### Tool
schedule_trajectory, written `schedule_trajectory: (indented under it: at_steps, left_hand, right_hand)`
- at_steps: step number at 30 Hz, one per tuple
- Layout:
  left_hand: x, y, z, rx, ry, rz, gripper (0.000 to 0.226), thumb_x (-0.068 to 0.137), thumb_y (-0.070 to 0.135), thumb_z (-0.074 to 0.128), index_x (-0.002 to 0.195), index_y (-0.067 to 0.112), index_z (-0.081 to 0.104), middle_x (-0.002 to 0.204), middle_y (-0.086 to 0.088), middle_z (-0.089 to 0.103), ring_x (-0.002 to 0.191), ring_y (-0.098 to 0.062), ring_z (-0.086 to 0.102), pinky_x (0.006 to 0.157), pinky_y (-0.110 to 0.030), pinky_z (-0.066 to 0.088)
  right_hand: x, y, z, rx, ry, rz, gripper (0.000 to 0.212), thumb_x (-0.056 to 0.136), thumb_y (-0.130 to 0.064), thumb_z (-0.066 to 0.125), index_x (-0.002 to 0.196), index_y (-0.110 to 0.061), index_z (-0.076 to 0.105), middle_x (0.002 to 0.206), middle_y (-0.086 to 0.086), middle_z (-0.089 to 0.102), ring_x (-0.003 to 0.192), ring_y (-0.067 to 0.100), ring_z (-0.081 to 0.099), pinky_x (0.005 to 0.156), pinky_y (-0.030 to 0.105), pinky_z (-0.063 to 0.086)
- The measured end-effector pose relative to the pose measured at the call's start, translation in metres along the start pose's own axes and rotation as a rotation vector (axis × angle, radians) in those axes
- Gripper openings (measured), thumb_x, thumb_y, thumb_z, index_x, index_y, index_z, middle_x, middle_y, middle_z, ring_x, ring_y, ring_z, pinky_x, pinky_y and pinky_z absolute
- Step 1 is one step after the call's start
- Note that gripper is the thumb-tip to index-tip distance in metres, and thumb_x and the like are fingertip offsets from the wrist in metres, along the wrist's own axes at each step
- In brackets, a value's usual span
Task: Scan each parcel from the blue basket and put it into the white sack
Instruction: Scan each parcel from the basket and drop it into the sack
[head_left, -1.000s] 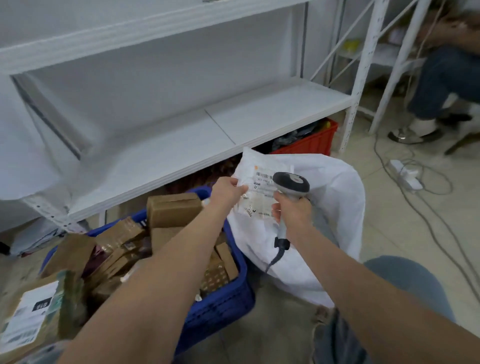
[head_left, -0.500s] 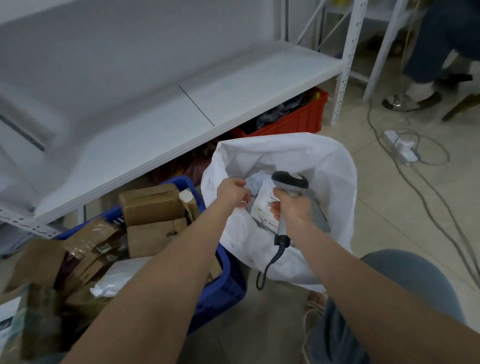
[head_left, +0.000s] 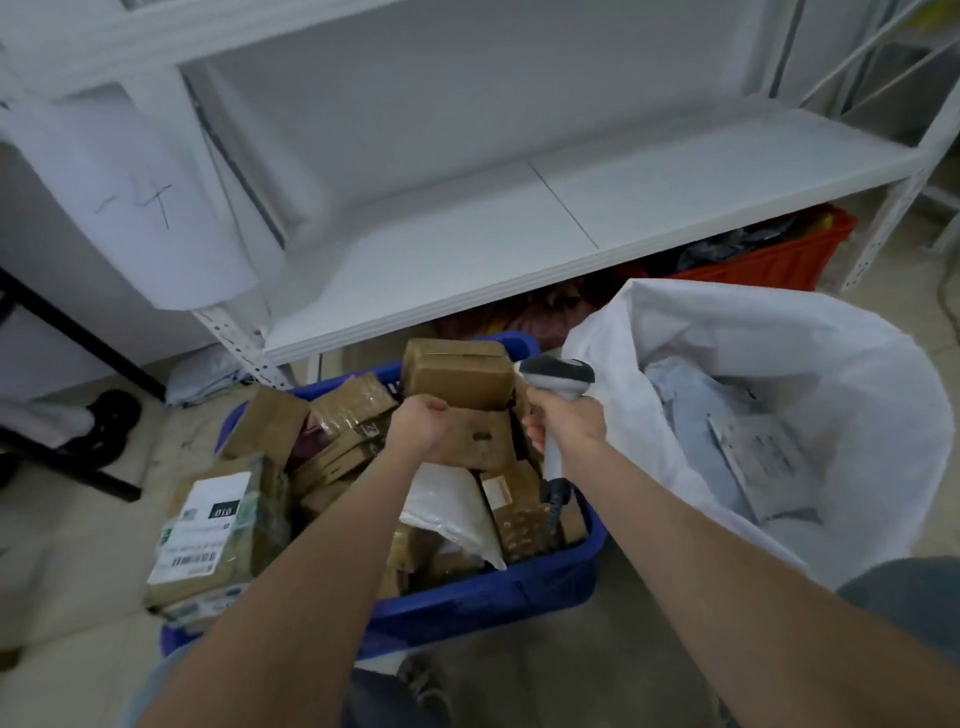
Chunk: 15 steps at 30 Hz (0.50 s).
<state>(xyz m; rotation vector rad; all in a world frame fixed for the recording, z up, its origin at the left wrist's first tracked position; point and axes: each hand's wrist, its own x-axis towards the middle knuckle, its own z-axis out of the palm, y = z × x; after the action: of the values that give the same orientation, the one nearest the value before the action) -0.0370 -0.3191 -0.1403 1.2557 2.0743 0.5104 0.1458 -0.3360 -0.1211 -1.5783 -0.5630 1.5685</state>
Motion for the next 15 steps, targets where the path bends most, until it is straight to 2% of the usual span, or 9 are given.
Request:
schedule_trajectory:
  at_steps: [4, 8, 10, 12, 15]
  left_hand:
    - [0.052, -0.005, -0.019, 0.229, 0.077, 0.108, 0.071, 0.078, 0.017, 0.072, 0.139, 0.009, 0.037, 0.134, -0.014, 0.051, 0.121, -0.03, 0.051, 0.1, -0.043, 0.044]
    - [0.117, 0.005, -0.022, 0.496, 0.045, 0.161, 0.108, 0.077, 0.022, 0.076, 0.153, 0.013, -0.001, 0.156, -0.014, 0.014, 0.143, -0.032, 0.019, 0.113, -0.045, 0.028]
    - [0.146, 0.006, -0.019, 0.641, -0.007, 0.178, 0.116, 0.076, 0.028, 0.078, 0.152, 0.016, -0.01, 0.16, -0.012, 0.001, 0.147, -0.031, 0.005, 0.117, -0.049, 0.02]
    - [0.171, 0.004, -0.014, 0.749, -0.058, 0.2, 0.119, 0.075, 0.033, 0.078, 0.152, 0.017, -0.012, 0.16, -0.012, -0.005, 0.148, -0.032, -0.001, 0.118, -0.05, 0.015]
    - [0.19, 0.005, -0.006, 0.833, -0.098, 0.226, 0.107, 0.079, 0.029, 0.074, 0.153, 0.014, -0.002, 0.158, -0.015, 0.006, 0.146, -0.034, 0.008, 0.116, -0.049, 0.019]
  right_hand:
    - [0.042, 0.002, 0.043, -0.014, -0.015, 0.053, 0.025, 0.083, -0.027, 0.073, 0.096, -0.006, 0.067, 0.058, 0.002, 0.069, 0.049, 0.01, 0.061, 0.053, 0.026, 0.051]
    - [0.083, 0.005, 0.069, -0.041, 0.001, 0.065, 0.023, 0.082, -0.025, 0.073, 0.095, -0.008, 0.065, 0.063, 0.004, 0.071, 0.05, 0.01, 0.062, 0.055, 0.026, 0.052]
    - [0.097, 0.01, 0.073, -0.062, -0.005, 0.07, 0.018, 0.083, -0.024, 0.072, 0.089, -0.008, 0.064, 0.065, 0.006, 0.07, 0.054, 0.012, 0.062, 0.06, 0.028, 0.054]
    - [0.106, 0.015, 0.073, -0.073, -0.011, 0.071, 0.016, 0.084, -0.023, 0.072, 0.086, -0.009, 0.065, 0.064, 0.005, 0.069, 0.055, 0.012, 0.062, 0.062, 0.028, 0.055]
    - [0.117, 0.017, 0.068, -0.071, -0.015, 0.064, 0.015, 0.084, -0.024, 0.072, 0.087, -0.01, 0.066, 0.063, 0.003, 0.069, 0.054, 0.011, 0.062, 0.059, 0.027, 0.055]
